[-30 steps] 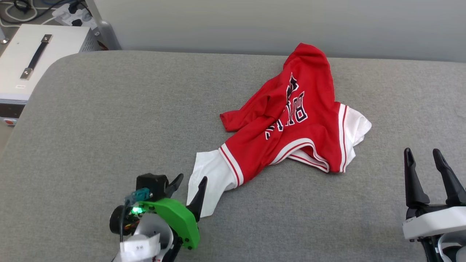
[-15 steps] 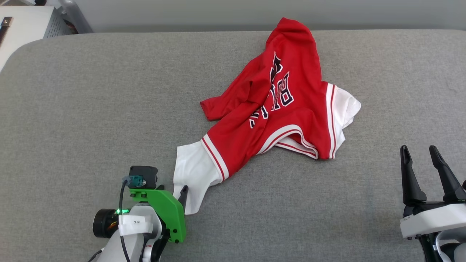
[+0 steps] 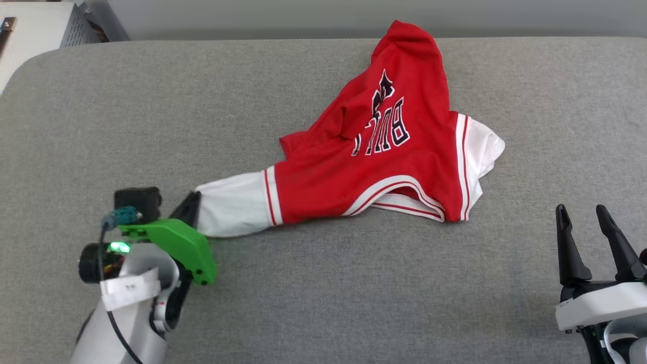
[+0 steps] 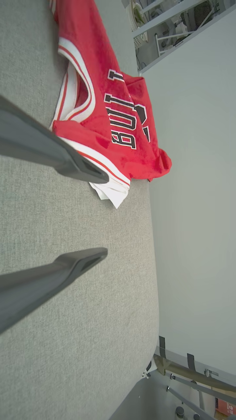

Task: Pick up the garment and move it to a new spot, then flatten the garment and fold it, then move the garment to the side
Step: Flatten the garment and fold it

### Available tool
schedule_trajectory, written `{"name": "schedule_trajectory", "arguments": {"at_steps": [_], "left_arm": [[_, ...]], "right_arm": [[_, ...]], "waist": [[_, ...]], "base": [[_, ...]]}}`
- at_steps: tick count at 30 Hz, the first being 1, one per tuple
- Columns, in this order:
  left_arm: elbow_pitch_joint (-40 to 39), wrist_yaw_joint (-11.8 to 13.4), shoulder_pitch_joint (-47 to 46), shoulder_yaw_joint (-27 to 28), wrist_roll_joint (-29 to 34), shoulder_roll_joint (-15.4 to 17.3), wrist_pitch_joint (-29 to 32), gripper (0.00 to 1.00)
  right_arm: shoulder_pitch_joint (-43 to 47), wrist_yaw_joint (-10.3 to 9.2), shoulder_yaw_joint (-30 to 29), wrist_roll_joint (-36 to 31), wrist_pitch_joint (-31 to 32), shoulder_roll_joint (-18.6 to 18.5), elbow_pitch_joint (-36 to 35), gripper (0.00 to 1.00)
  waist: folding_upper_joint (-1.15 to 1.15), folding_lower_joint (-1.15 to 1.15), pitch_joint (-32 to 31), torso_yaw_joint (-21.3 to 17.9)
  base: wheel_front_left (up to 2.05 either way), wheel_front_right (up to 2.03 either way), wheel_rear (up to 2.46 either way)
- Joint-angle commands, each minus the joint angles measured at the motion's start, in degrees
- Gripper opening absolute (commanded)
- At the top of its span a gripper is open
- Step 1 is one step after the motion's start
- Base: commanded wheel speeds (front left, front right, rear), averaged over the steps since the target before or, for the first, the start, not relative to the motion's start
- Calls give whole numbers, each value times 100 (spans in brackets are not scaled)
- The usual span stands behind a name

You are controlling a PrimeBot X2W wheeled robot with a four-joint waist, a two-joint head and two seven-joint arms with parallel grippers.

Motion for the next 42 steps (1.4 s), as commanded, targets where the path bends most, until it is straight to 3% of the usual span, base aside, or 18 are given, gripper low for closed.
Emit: {"name": "schedule_trajectory", "arguments": {"at_steps": [1,8,13,14,15,18,24,28,31,32,35,42], "left_arm": [[-43,18,-156,115,-45,107,-81,0],[128,100,-422,621,-280,472,-176,0],[677,106,-601,757,-378,643,-83,0],[811,108,-636,747,-368,658,-75,44],[981,112,-681,712,-326,679,-78,100],[1296,91,-826,635,-227,678,-290,100],[1382,-73,-935,501,-55,525,-1355,100],[1068,-284,-804,200,175,376,-2006,100],[602,-299,-579,20,333,158,-2216,100],[105,-282,-268,-112,452,-60,-2274,100],[-441,-253,88,-261,597,-286,-2290,100],[-995,-286,721,-436,677,-575,-2293,100]], "right_arm": [[-95,-4,14,-40,9,26,23,100],[-93,-4,15,-98,113,28,86,100],[-157,-4,-18,-142,209,27,78,100],[-171,-4,-22,-150,222,29,84,100],[-189,-4,-23,-155,234,26,98,100],[-217,-4,-21,-165,260,27,131,100],[-182,-4,-33,-183,318,25,179,100],[-139,-4,-66,-183,377,-12,171,100],[-102,-4,-71,-167,469,-92,146,100],[-76,-4,-55,-131,619,-192,109,100],[-61,-4,19,-72,905,-352,46,100],[-189,-4,262,446,2264,-795,3,100]], "waist": [[0,0,-40,37],[0,0,-30,60],[0,0,99,39],[0,0,119,38],[0,0,139,40],[0,0,161,62],[0,0,41,224],[0,0,-129,406],[0,0,-277,577],[0,0,-402,737],[0,0,-495,904],[0,0,-644,1251]], "base": [[0,0,0],[0,0,0],[0,0,0],[0,0,0],[0,0,0],[0,0,0],[0,0,0],[0,0,0],[0,0,0],[0,0,0],[0,0,0],[0,0,0]]}}
